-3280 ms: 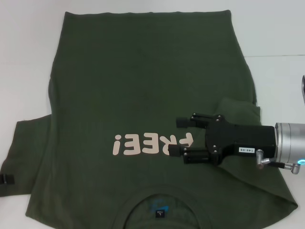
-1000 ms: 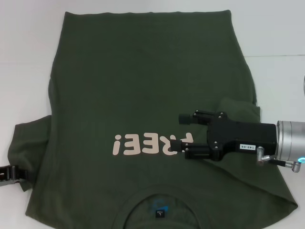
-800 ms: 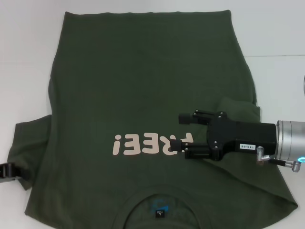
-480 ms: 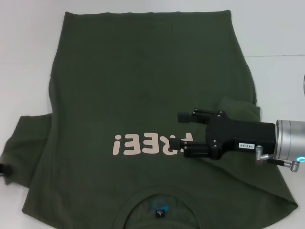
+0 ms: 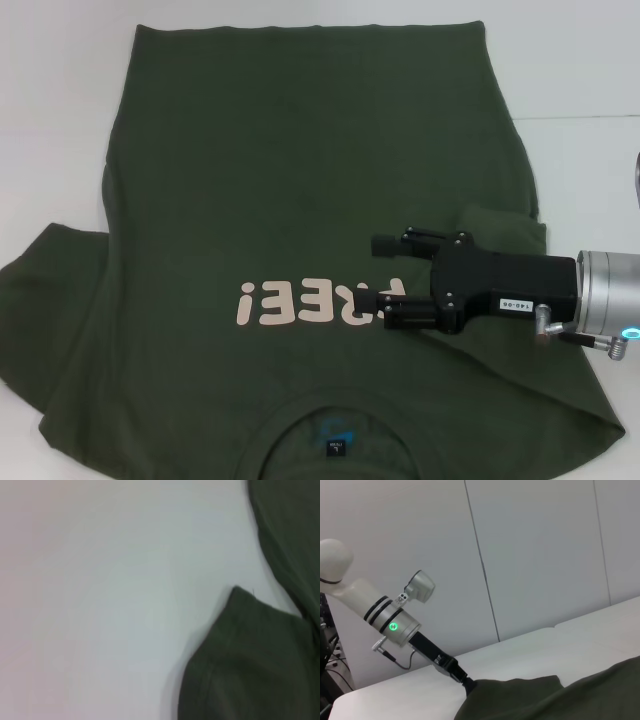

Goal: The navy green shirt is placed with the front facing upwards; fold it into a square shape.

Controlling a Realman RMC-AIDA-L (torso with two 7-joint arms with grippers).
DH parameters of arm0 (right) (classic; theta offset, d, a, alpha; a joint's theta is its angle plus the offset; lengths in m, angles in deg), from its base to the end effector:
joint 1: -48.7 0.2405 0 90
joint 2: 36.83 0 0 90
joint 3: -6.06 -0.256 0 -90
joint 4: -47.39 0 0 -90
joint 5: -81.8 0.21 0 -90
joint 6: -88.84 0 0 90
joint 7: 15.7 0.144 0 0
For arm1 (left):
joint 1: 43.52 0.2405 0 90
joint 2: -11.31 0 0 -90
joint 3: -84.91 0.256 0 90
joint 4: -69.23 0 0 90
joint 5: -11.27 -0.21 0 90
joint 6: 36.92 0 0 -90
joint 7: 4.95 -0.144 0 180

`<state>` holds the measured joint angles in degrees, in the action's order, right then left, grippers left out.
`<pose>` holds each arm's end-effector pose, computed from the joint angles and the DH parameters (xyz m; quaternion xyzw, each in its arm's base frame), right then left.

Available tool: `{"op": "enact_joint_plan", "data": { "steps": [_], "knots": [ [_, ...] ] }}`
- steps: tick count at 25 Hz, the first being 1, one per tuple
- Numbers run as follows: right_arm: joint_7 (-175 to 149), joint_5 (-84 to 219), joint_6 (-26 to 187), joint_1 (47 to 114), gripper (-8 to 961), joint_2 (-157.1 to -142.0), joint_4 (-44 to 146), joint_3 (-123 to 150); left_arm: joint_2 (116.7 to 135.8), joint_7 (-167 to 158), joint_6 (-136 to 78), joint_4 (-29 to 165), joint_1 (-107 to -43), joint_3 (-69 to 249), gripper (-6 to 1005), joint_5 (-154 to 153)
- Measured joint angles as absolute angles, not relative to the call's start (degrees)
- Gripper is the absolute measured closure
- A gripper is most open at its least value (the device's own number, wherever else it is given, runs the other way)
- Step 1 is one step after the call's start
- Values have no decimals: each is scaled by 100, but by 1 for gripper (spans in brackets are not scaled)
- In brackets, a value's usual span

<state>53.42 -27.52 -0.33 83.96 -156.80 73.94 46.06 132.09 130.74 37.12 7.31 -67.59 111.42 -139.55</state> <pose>0.2316 0.3323 -0.0338 -0.9336 0.1653 0.3030 0.0962 -0.3765 0.3142 0.0945 -0.6866 -0.6322 -0.0521 0.3552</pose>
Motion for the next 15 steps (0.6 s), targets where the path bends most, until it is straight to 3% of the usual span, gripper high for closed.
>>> {"op": "enact_joint_plan", "data": {
  "steps": [15],
  "knots": [
    [5373,-2707,55,8402,100,-15688,7375,4619,13319,13078,3539,211,-6734,11129,961,-13956]
  ]
}}
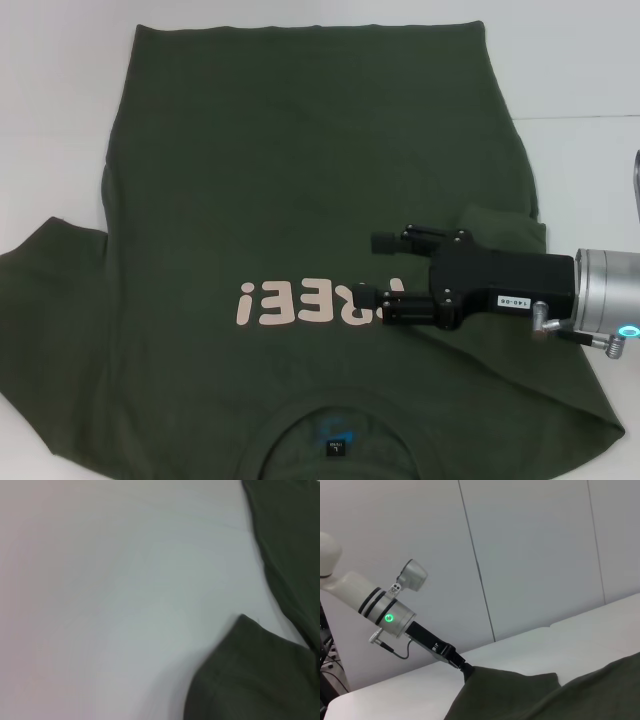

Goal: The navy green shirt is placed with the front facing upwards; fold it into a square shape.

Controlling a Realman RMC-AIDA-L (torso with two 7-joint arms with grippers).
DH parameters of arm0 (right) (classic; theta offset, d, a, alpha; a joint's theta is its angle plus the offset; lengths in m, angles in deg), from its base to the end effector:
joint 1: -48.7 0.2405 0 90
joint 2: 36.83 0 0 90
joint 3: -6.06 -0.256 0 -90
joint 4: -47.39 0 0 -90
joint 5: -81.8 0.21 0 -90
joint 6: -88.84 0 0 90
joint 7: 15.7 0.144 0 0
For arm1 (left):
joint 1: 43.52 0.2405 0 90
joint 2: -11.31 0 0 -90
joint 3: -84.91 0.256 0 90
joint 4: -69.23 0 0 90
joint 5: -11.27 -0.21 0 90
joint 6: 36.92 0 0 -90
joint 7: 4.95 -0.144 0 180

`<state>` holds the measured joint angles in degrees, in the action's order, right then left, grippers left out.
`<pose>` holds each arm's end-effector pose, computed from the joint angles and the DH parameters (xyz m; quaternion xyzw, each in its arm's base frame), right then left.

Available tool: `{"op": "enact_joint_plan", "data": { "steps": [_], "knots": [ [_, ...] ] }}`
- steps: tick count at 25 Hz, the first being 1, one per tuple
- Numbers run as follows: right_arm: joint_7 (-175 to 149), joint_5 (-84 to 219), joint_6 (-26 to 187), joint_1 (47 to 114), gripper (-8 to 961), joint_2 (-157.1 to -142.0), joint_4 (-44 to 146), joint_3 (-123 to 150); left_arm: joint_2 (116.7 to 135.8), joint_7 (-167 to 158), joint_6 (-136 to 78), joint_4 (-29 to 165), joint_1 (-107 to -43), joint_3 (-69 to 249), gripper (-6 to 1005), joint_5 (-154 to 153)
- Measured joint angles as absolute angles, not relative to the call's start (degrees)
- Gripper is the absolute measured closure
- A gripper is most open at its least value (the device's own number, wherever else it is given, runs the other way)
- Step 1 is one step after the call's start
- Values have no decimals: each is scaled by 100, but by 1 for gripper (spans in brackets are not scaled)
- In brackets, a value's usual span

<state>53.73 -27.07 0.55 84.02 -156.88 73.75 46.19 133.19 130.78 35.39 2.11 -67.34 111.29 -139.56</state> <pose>0.2317 0.3340 -0.0348 -0.9320 0.1711 0.3030 0.1012 -0.3701 0.3198 0.1121 -0.6834 -0.6089 -0.0565 0.3988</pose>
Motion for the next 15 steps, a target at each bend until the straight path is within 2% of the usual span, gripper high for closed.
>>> {"op": "enact_joint_plan", "data": {
  "steps": [7,12,15],
  "knots": [
    [5380,-2686,106,8420,100,-15689,7365,4648,13363,13092,3732,69,-6729,11135,958,-13806],
    [5382,-2684,146,8425,100,-15681,7348,4649,13539,13085,4233,-271,-6753,11216,957,-13350],
    [5382,-2683,152,8431,99,-15678,7348,4649,13532,13090,4379,-203,-6759,11381,957,-13185]
  ]
}}
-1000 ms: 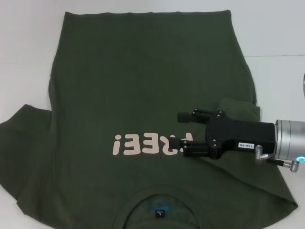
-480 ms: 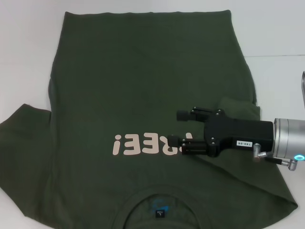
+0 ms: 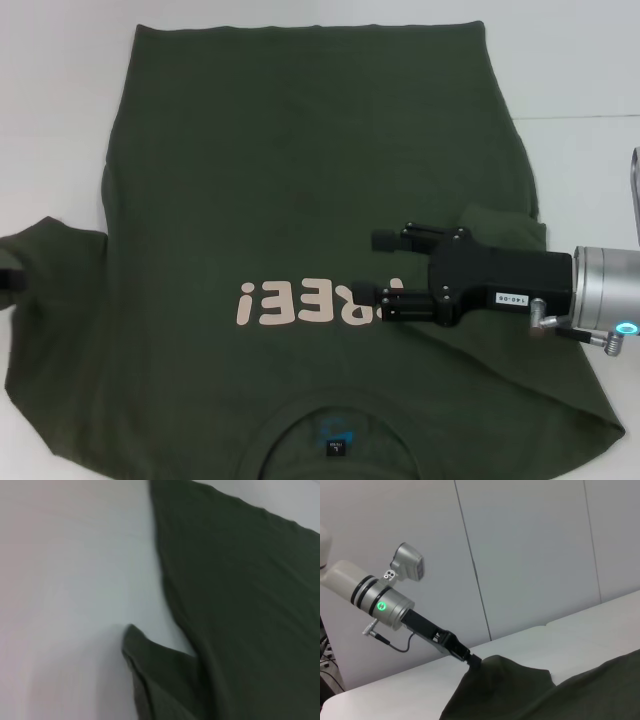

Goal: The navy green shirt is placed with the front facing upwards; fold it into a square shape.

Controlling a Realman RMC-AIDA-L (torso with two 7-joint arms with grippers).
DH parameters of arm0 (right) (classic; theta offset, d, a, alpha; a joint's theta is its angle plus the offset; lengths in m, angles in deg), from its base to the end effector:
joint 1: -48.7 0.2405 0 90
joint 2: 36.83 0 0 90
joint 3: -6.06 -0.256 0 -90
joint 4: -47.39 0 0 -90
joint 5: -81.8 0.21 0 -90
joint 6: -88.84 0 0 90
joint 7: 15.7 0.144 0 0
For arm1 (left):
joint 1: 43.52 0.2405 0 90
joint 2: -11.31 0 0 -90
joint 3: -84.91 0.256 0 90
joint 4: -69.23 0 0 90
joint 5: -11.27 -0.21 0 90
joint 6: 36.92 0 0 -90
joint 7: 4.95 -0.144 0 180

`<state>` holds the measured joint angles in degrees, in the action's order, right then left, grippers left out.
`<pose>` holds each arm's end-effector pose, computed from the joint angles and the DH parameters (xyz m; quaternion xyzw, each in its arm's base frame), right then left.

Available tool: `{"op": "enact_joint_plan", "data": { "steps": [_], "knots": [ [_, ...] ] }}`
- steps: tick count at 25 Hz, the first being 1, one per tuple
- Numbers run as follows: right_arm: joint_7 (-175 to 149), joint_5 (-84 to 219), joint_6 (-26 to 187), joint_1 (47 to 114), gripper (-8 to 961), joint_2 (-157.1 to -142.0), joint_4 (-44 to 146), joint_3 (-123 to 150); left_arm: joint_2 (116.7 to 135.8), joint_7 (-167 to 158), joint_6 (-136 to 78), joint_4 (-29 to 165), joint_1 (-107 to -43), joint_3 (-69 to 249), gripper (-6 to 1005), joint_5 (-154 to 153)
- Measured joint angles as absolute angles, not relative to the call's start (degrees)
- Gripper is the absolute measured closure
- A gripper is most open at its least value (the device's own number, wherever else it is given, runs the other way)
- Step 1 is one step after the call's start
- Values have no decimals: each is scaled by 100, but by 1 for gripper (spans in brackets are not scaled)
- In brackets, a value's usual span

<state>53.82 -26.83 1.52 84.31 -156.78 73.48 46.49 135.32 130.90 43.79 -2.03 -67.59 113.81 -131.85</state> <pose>0.2317 0.3367 -0.0355 -0.9323 0.1730 0.2995 0.1054 -0.3265 0.3252 0.0948 -0.7290 -0.5893 -0.1136 0.3291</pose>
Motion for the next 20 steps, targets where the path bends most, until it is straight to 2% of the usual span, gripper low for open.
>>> {"op": "enact_joint_plan", "data": {
  "steps": [20],
  "knots": [
    [5353,-2684,207,8400,100,-15671,7332,4644,13541,13059,4569,557,-7064,12005,955,-12262]
  ]
}}
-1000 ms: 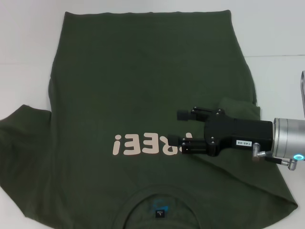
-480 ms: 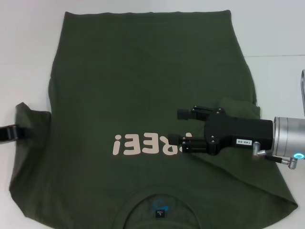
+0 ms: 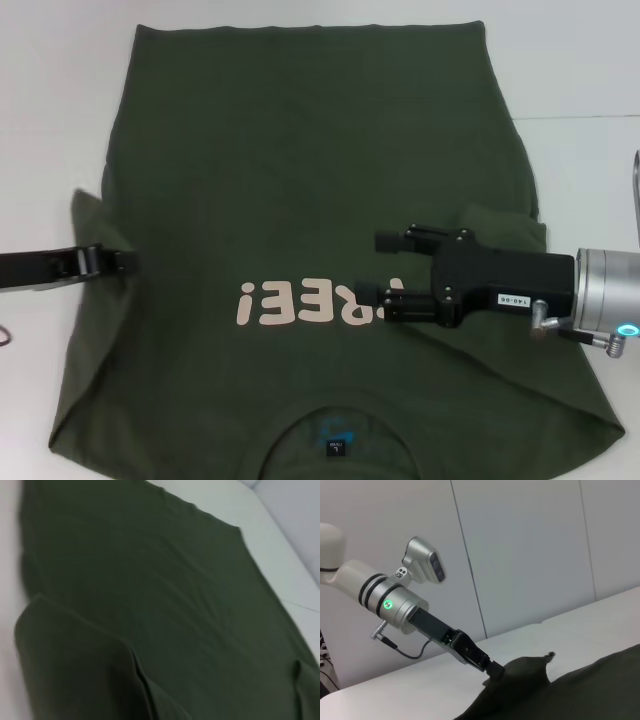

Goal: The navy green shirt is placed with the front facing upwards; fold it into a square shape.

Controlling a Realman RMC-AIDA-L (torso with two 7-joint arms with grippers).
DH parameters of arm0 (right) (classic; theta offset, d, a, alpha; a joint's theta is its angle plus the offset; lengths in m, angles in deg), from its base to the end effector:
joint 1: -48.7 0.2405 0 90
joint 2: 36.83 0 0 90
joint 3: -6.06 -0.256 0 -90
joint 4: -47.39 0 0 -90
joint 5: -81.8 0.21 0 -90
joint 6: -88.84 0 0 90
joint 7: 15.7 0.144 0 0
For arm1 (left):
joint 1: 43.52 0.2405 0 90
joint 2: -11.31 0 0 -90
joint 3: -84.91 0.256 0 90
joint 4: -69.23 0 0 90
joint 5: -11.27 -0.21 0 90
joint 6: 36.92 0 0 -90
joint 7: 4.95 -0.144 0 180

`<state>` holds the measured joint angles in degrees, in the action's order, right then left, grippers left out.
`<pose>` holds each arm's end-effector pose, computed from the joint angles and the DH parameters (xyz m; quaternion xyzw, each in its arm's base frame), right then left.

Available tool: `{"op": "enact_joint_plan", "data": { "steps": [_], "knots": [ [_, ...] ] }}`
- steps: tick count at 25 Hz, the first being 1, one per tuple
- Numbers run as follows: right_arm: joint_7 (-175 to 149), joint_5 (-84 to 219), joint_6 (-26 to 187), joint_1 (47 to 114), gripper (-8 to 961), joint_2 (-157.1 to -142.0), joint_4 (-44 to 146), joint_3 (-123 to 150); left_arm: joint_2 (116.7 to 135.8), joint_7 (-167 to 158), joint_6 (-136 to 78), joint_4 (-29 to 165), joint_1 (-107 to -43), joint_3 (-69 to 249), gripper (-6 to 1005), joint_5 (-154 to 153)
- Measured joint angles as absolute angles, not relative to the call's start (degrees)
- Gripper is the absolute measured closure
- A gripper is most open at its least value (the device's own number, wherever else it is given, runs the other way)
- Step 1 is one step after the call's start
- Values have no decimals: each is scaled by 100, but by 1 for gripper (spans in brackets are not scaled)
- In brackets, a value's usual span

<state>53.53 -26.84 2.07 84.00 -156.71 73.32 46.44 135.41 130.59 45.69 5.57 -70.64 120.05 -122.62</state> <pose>0.2348 0.3363 -0.0356 -0.9321 0.1758 0.2966 0.1108 -0.2843 0.3442 0.0503 -0.7724 -0.5715 -0.1661 0.2217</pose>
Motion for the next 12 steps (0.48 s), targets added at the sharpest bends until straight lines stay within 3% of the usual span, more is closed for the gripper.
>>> {"op": "enact_joint_plan", "data": {
  "steps": [12],
  "knots": [
    [5341,-2684,210,8350,100,-15671,7331,4613,13559,12993,3961,1489,-7311,12861,954,-11868]
  ]
}}
